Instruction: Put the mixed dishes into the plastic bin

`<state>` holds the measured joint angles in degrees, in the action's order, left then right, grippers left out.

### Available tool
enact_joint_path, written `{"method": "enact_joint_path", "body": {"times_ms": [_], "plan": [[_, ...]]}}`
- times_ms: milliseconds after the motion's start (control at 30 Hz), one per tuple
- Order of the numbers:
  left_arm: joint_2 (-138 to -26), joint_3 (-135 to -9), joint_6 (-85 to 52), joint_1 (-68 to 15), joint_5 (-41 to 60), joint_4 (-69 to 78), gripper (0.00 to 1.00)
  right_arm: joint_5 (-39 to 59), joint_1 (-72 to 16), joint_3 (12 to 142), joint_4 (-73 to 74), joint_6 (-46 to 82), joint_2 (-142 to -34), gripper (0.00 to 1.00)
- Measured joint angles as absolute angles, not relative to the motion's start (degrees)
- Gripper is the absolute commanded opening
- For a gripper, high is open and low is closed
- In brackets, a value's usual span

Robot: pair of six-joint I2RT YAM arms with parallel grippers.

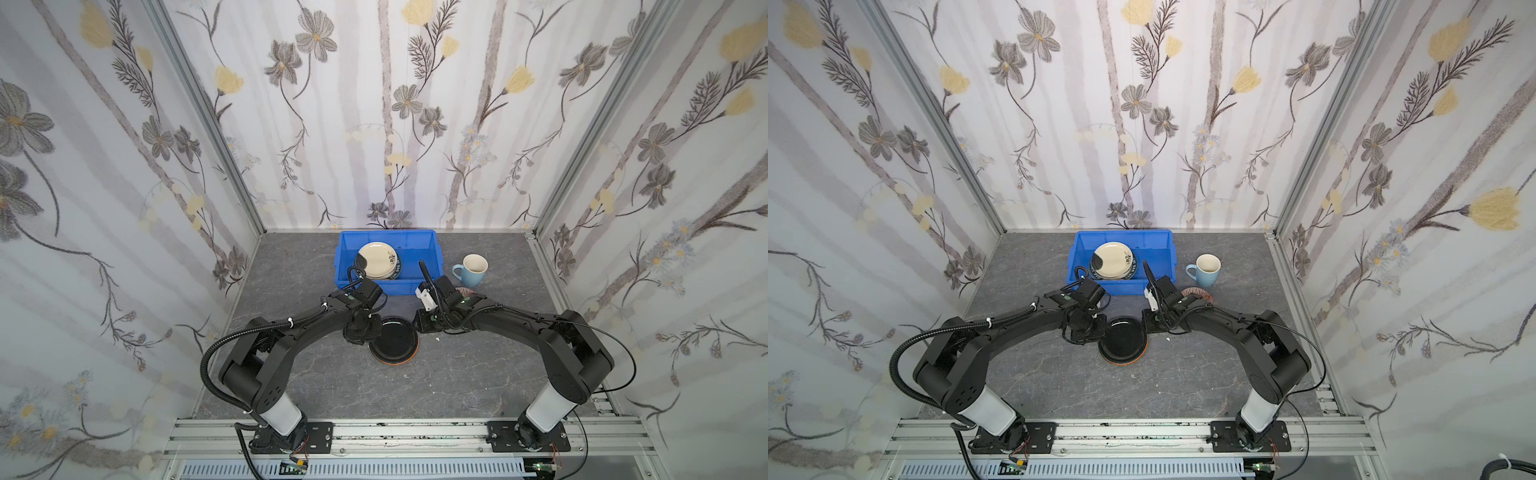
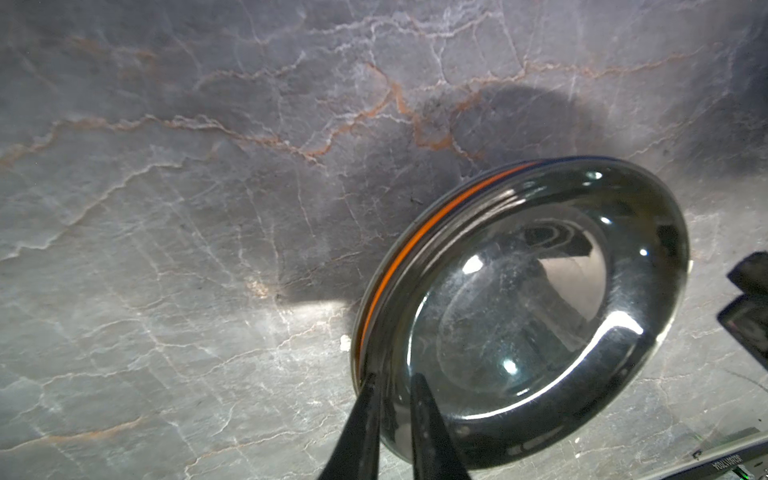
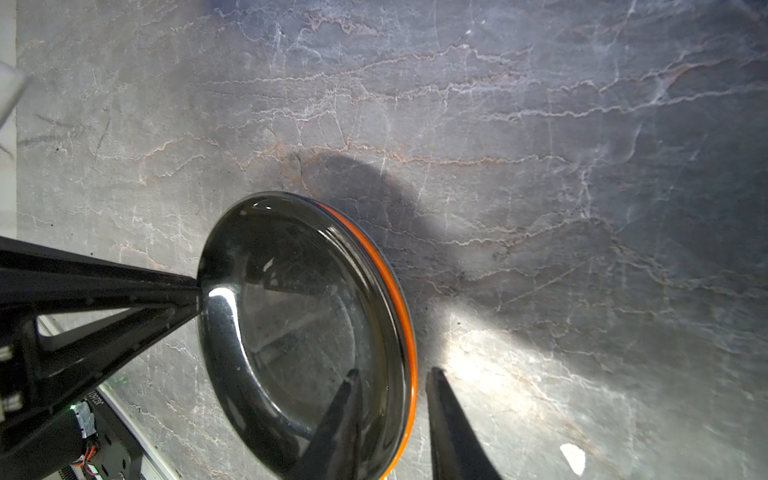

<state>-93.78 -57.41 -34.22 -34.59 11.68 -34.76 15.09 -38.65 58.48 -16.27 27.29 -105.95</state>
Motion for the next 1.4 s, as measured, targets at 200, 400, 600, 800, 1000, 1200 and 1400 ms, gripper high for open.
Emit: {"method": "enact_joint_path", "body": {"times_ms": [200,400,600,800,1000,1200,1400], "plan": [[-95.2,-57.4,-34.2,-34.5,13.3,-33.5,0.15,15.3,-38.6,58.4,-16.6,26.9,-106.5,0.28],[-95.8,-57.4,-34.2,-34.5,13.8,-32.8,0.14,15.3,-38.7,58.4,-16.8,26.9,-106.5,0.28],[-96.1,-57.8,-34.3,-34.6,14.3,-32.5,0.17,15.8,-38.7,58.4,-16.8,26.9,-106.5,0.28],[-90.5,-58.5,-34.3,-34.6,12.2,-34.9,0.20,16.2,-38.7,58.4,-16.9,26.9,-106.8,0.28],[-89.2,-56.6,-34.3,-34.5,11.6,-36.2,0.19,16.6,-38.7,58.4,-16.7,26.9,-107.4,0.28],[-90.3,-54.7,-34.8,-34.4,11.2,-35.4,0.17,16.6,-38.7,58.4,-16.8,26.8,-107.4,0.28],[-92.9,-54.6,-35.0,-34.4,12.1,-33.2,0.16,16.6,-38.6,58.4,-17.8,26.2,-107.1,0.28]]}}
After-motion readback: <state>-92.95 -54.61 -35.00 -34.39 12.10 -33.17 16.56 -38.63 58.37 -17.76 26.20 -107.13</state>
